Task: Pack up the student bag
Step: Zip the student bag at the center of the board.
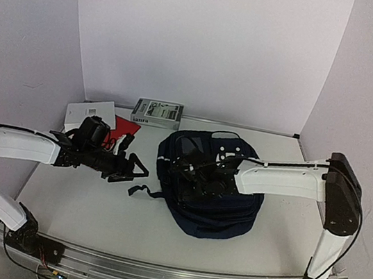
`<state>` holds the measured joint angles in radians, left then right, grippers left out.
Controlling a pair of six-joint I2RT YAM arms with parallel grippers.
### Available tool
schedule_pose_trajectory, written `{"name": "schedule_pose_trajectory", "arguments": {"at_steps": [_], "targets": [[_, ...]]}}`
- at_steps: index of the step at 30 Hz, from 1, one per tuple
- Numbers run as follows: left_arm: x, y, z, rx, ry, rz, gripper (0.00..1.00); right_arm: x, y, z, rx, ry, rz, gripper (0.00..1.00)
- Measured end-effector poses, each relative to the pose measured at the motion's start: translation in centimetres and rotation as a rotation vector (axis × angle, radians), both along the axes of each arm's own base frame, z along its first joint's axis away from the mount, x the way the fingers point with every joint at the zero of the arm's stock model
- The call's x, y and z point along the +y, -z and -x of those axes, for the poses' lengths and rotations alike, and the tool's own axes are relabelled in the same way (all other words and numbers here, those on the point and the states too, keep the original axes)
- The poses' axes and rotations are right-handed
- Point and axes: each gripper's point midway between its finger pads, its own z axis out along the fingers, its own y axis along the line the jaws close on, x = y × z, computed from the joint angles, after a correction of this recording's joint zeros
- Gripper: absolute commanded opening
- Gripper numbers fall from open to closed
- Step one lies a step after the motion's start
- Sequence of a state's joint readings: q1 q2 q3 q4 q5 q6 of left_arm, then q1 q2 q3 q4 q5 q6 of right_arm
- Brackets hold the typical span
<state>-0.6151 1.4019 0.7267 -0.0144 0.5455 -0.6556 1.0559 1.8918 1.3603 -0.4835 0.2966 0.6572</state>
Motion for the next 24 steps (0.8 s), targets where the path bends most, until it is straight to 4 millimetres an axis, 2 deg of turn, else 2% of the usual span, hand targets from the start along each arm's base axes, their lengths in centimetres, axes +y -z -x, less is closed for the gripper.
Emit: {"name": "schedule_pose_trajectory", "arguments": {"at_steps": [8,9,13,17,19,24], "targets": [[1.1,-0.9,0.5,-0.022,-0.034,-0.012,0.86,0.9,2.7,-0.9,-0.04,0.022,0.13,0.68],[1.2,-0.8,0.4,-0.021,-0.041,-0.017,0.87,0.9,2.9,-0.9,-0.05,0.027,0.148,0.64],[1.6,-0.6,0.2,-0.018,-0.071,-0.038,0.87,0.6,3.4,-1.3,-0.095,0.057,0.226,0.32],[1.8,-0.7,0.1,-0.031,-0.076,-0.047,0.87,0.7,3.2,-1.4,-0.131,0.081,0.237,0.04],[1.8,-0.7,0.1,-0.043,-0.067,-0.051,0.86,0.5,3.0,-1.5,-0.139,0.093,0.241,0.0],[1.2,-1.2,0.3,-0.1,0.002,-0.033,0.84,0.2,1.7,-1.6,-0.146,0.088,0.236,0.0]]}}
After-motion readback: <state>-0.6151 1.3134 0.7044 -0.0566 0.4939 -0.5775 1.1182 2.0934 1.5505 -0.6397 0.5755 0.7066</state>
